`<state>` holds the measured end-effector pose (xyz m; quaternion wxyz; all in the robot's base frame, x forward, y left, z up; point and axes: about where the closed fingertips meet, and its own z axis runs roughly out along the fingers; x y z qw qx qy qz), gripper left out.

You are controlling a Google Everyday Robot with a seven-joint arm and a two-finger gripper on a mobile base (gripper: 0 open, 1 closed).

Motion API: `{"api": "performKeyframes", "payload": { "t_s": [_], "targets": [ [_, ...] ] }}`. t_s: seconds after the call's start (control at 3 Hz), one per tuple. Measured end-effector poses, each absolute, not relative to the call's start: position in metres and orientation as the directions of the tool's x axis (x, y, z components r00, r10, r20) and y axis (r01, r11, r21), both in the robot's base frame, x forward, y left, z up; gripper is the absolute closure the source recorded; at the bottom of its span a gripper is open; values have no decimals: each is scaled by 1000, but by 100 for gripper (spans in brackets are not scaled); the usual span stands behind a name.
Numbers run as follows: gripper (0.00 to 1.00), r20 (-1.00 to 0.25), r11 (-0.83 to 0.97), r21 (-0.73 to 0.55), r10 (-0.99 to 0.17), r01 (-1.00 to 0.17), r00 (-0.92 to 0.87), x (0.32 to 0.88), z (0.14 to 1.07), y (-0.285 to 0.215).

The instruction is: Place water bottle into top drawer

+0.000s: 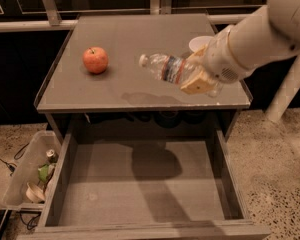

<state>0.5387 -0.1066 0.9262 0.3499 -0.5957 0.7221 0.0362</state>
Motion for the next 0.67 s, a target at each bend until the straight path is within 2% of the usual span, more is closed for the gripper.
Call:
{"api": "performKeyframes", "payload": {
  "t_s": [0.33, 0.67],
  "targets": [
    [100, -545, 342, -327, -830, -881, -119, 511, 871, -109],
    [100, -552, 337, -328, -826, -882, -110, 509, 872, -107]
  ]
}}
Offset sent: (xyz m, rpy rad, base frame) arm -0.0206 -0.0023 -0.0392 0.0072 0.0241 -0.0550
